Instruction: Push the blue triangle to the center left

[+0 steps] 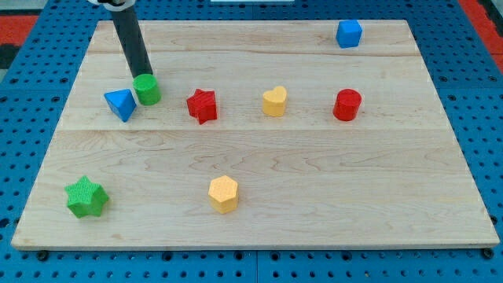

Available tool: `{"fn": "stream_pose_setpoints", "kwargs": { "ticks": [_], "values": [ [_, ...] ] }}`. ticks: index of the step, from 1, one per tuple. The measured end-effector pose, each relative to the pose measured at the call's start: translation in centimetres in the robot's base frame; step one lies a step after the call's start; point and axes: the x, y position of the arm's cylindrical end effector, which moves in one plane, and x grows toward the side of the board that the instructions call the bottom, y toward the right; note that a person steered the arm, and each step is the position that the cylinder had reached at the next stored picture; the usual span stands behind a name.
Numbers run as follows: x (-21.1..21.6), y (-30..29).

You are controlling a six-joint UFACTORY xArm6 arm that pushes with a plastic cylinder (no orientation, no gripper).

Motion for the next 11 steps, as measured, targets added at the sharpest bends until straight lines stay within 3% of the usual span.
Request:
{"fn": "stream_pose_setpoints", "kwargs": {
  "ticks": [2,5,9,11],
  "values": [
    [3.4,1.8],
    [0.6,1.2],
    [3.9,0.4],
    [4.2,-3.4]
  ]
}}
